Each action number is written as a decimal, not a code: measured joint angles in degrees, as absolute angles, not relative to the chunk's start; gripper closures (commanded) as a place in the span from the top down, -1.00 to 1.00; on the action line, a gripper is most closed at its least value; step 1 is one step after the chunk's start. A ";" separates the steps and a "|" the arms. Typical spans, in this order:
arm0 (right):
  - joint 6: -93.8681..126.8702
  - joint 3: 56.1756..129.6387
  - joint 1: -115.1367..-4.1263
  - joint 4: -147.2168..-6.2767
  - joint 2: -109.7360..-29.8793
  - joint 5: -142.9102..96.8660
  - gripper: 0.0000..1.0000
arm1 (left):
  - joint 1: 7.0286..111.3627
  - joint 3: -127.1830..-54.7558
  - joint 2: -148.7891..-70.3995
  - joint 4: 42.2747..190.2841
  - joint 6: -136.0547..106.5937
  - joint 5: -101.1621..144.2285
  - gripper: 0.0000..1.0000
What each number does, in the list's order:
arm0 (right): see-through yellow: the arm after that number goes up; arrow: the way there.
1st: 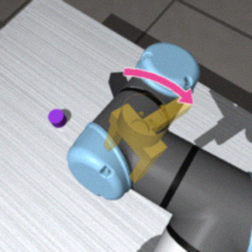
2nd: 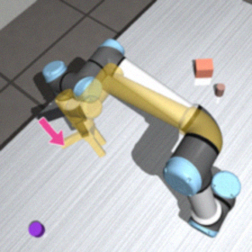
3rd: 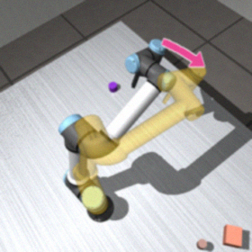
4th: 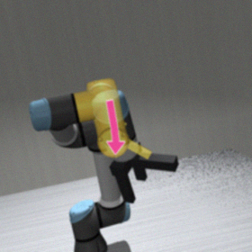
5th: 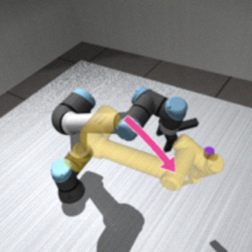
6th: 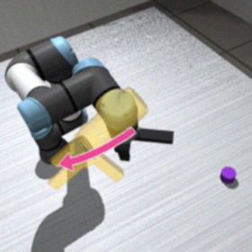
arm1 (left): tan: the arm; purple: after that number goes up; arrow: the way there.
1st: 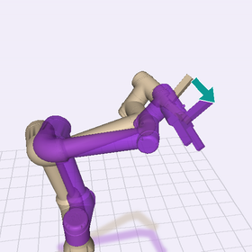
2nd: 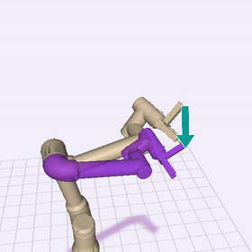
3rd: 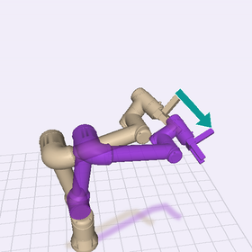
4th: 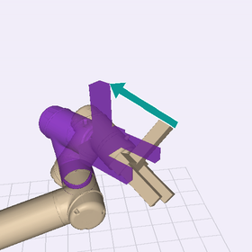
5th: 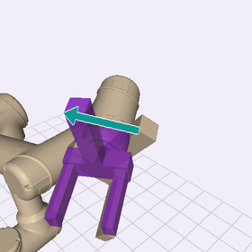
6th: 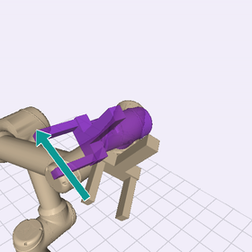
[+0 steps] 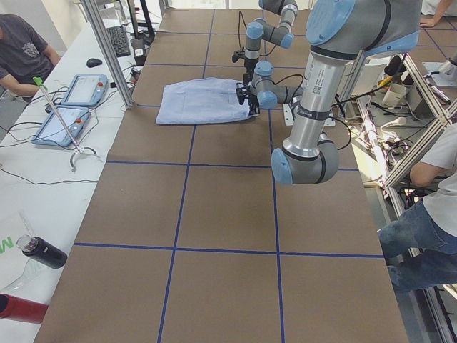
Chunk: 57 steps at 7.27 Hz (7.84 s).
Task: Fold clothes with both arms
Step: 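Grasp the near edge of the shirt with both grippers, then lift the near edge with both grippers and fold it away from the robot, then lay the folded edge down and open both grippers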
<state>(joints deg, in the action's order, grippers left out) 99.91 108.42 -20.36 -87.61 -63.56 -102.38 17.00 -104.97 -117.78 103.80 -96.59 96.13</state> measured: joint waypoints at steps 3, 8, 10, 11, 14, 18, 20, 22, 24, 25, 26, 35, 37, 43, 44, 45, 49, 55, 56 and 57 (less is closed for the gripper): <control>103.66 105.75 -19.89 -87.89 -63.52 -102.12 1.00 | 16.98 -104.96 -117.90 103.80 -96.59 96.07 -1.00; 105.46 103.70 -18.86 -88.39 -64.08 -102.33 1.00 | 16.96 -105.03 -117.95 103.88 -96.59 96.06 -1.00; 105.47 103.69 -18.52 -88.41 -64.10 -102.53 1.00 | 16.96 -105.02 -117.95 103.89 -96.59 96.04 -1.00; 105.49 103.82 -18.39 -88.44 -64.13 -102.75 1.00 | 16.96 -104.98 -117.95 103.89 -96.59 96.01 -1.00; 106.54 104.02 -17.69 -89.16 -64.18 -102.94 1.00 | 16.96 -104.95 -117.95 103.89 -96.59 95.98 -1.00; 106.86 103.95 -17.11 -89.33 -64.27 -102.94 0.99 | 16.96 -104.96 -117.95 103.89 -96.59 95.95 -1.00; 106.87 103.96 -17.00 -89.32 -64.23 -103.00 0.00 | 16.96 -104.97 -117.99 103.89 -96.59 95.94 -1.00; 106.87 104.10 -17.01 -89.31 -64.04 -103.00 -0.66 | 16.96 -104.96 -117.96 103.89 -96.59 95.90 -1.00; 106.87 104.15 -17.19 -89.31 -63.95 -103.02 -1.00 | 16.96 -104.89 -117.95 103.89 -96.59 95.89 -1.00; 106.87 104.16 -17.48 -89.35 -63.88 -103.12 -1.00 | 16.96 -104.87 -117.95 103.89 -96.59 95.89 -1.00; 106.88 104.35 -18.08 -89.41 -63.82 -103.64 -1.00 | 16.96 -104.86 -117.95 103.88 -96.59 95.89 -1.00; 110.42 112.83 -18.95 -89.17 -66.62 -110.76 -1.00 | 16.44 -112.72 -117.18 100.15 -96.59 96.82 -1.00; 110.39 118.32 -17.54 -89.24 -68.74 -116.49 -1.00 | 14.68 -117.26 -116.45 95.25 -96.59 98.45 -1.00; 110.16 122.96 -23.74 -89.38 -69.57 -128.82 -1.00 | 11.35 -131.35 -115.74 82.46 -95.70 103.00 -1.00; 109.26 122.41 -27.90 -89.39 -68.89 -131.07 -1.00 | 14.47 -130.23 -117.29 82.19 -93.52 103.74 -1.00; 107.81 121.64 -31.54 -89.39 -67.82 -132.27 -1.00 | 18.57 -128.53 -118.73 82.14 -90.43 105.42 -1.00; 100.12 110.95 -39.59 -89.35 -60.42 -131.99 -1.00 | 32.43 -114.33 -125.22 89.62 -83.10 110.05 -1.00; 89.75 84.95 -43.87 -85.14 -49.10 -128.37 -1.00 | 37.38 -86.42 -131.42 113.37 -82.37 110.38 -1.00; 89.74 81.69 -43.90 -82.66 -48.11 -128.00 -1.00 | 37.48 -83.94 -132.27 115.12 -82.41 110.31 -1.00; 89.78 79.58 -43.93 -81.29 -47.23 -127.87 -1.00 | 37.50 -82.72 -132.81 115.82 -82.43 110.26 -1.00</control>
